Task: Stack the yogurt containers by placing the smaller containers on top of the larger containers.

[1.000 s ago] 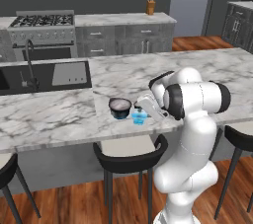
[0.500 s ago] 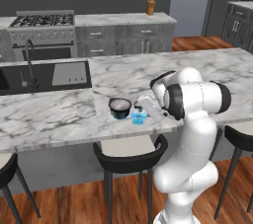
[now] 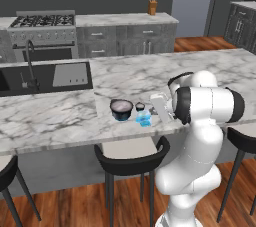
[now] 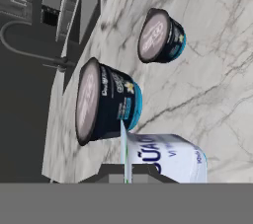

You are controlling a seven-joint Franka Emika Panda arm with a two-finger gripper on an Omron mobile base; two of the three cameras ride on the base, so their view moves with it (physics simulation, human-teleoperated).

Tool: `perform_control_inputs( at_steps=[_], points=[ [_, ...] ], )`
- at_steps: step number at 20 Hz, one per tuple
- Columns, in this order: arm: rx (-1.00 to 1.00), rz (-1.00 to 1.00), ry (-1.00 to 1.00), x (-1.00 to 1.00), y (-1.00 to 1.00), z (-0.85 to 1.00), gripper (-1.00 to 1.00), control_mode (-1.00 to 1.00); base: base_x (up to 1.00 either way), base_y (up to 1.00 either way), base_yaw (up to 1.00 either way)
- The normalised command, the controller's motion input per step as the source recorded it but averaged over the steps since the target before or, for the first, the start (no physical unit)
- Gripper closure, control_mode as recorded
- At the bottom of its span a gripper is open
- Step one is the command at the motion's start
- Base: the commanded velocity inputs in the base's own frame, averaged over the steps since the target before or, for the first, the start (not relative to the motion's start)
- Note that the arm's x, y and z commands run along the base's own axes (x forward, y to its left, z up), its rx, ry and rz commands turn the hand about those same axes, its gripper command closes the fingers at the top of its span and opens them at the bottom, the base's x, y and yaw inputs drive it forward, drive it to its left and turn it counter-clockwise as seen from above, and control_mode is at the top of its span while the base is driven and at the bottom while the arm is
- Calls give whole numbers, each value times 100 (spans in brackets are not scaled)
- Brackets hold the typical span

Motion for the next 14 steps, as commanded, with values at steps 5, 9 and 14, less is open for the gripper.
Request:
perform_control_inputs(
  at_steps=[5, 9, 14],
  points=[
    [12, 0, -7, -19, -12, 30, 100, -100, 0, 0, 0],
    [14, 0, -6, -20, -11, 28, 100, -100, 0, 0, 0],
    [16, 0, -7, -27, -13, 47, 100, -100, 0, 0, 0]
  ],
)
